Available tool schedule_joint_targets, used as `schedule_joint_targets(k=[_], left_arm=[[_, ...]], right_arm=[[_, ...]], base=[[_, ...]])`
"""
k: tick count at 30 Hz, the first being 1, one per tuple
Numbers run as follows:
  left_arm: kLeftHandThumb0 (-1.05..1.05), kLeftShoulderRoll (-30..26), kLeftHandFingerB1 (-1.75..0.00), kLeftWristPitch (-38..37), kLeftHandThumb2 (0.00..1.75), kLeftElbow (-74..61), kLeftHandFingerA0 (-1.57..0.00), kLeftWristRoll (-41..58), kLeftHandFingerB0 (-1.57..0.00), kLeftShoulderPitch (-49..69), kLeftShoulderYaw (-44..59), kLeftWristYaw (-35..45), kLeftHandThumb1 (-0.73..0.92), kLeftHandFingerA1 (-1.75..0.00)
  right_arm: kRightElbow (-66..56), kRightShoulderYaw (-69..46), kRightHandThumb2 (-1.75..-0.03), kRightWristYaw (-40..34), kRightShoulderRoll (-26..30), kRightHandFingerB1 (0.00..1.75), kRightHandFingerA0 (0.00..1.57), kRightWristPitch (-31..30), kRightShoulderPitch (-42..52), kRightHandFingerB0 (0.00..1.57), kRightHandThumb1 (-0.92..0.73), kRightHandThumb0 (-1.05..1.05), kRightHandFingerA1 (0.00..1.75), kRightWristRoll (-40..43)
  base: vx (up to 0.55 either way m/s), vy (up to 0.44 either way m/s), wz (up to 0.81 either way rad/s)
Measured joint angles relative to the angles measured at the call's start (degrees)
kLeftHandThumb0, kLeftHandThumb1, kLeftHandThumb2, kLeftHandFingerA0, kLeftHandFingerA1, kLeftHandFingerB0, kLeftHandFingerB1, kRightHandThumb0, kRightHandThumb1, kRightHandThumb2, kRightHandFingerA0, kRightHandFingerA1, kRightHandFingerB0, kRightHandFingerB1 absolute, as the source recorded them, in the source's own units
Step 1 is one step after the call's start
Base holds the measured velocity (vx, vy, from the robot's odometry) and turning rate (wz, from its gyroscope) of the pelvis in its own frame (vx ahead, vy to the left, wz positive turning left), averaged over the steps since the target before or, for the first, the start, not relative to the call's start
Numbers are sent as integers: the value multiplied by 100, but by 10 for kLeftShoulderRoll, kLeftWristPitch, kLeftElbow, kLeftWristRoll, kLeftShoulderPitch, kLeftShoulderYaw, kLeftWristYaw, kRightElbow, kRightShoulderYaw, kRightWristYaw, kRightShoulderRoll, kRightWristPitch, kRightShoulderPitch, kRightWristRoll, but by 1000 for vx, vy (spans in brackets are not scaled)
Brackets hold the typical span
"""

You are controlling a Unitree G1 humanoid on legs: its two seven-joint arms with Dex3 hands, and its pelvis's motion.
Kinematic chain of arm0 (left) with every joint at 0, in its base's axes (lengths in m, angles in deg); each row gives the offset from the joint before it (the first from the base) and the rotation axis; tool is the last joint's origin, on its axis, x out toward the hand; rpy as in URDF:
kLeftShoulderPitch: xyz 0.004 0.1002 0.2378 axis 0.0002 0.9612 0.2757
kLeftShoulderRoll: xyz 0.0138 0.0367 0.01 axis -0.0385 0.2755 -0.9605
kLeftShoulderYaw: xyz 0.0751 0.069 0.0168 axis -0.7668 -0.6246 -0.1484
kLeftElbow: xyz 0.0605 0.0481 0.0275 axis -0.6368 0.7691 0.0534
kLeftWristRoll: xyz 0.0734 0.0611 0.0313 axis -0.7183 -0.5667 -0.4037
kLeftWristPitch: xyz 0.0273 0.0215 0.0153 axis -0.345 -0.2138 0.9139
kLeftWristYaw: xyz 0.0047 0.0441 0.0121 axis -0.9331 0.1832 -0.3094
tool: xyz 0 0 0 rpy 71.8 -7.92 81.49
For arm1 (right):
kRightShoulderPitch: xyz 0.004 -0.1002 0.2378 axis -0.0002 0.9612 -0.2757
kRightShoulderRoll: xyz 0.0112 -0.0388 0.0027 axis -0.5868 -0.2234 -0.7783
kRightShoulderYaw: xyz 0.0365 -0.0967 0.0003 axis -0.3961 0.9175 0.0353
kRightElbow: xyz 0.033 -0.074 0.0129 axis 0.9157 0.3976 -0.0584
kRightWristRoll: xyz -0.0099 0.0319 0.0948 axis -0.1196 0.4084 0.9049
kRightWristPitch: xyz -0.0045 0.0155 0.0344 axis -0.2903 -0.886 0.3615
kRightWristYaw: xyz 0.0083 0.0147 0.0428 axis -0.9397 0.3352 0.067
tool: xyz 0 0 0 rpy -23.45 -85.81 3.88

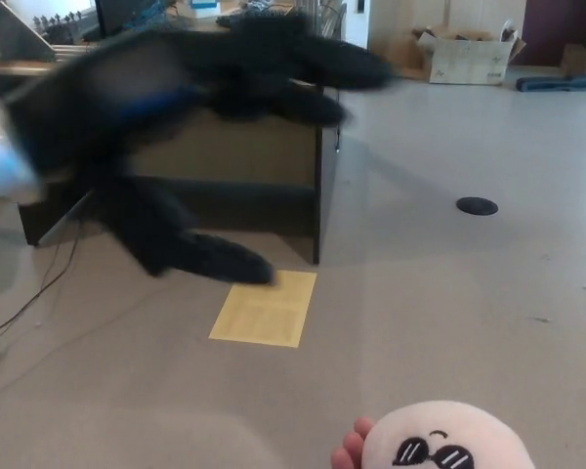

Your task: The robot extends its left hand to pick up an emotional support dumpling from the palm of a person and brings its hand down by its side. Then it extends its arm again to hand the dumpling back to the person.

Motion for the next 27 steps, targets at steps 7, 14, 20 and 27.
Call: schedule_joint_targets(k=[7,14,20,27], left_arm=[[-82,1,-29,41,54,-42,-6,-35,-1,-70,-120,45,45,-30],[-58,3,-33,76,84,-50,0,-74,0,-138,-218,106,31,-33],[-94,4,-7,102,73,-53,-6,-105,-6,-163,-272,150,33,-10],[-96,8,-7,121,78,-53,-2,-142,-2,-185,-312,196,36,-13]], right_arm=[[5,5,-75,-9,0,44,77,7,16,33,-45,-50,62,-1],[9,7,-75,-6,0,44,76,14,20,32,-44,-51,62,1],[9,7,-77,-1,0,44,65,17,21,23,-46,-56,61,2],[11,17,-56,-5,6,41,57,22,18,47,-56,-43,49,-3]], base=[[0,0,0],[0,0,0],[0,0,0],[0,0,0]])
